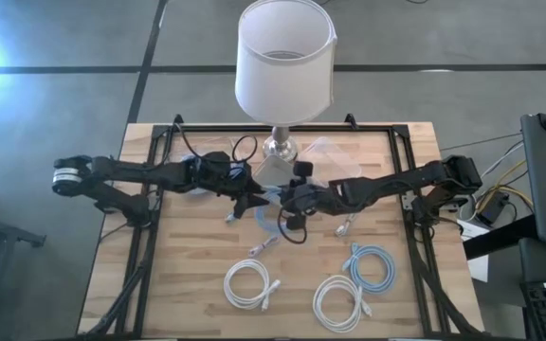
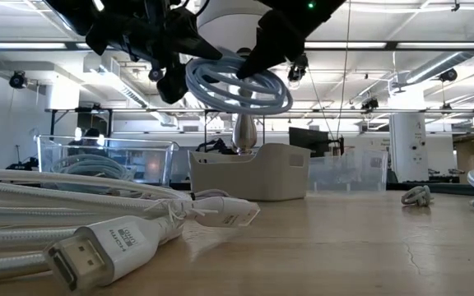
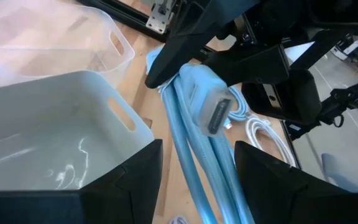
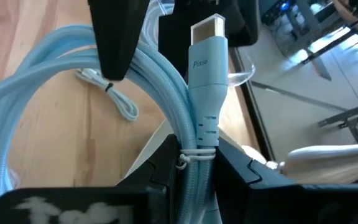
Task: Pick & Place USB Port
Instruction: Put the left blue HDMI cable into the left transparent bin
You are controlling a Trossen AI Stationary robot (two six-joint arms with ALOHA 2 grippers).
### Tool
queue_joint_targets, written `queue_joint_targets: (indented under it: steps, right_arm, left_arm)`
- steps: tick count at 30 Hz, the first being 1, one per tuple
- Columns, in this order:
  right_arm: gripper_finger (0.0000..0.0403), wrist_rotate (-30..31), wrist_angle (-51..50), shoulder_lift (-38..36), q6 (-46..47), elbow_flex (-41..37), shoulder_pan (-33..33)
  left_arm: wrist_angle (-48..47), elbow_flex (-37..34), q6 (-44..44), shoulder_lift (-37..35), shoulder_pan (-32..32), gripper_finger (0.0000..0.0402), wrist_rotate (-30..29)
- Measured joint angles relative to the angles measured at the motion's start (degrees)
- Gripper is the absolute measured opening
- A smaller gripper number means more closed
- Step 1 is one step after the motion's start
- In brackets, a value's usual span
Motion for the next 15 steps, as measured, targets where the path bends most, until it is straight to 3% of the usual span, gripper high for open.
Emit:
queue_joint_targets:
  steps: [6, 15]
  right_arm:
    - [0.0067, 0.07, 0.97, 0.0, 0.74, 0.0, 0.0]
    - [0.0116, -0.04, 1.66, 0.0, 1.59, 0.0, 0.05]
  left_arm:
    - [-0.1, 0.0, 3.7, 0.0, 0.0, 0.0183, -0.49]
    - [-0.72, -0.09, 5.02, 0.02, 0.07, 0.0096, -1.22]
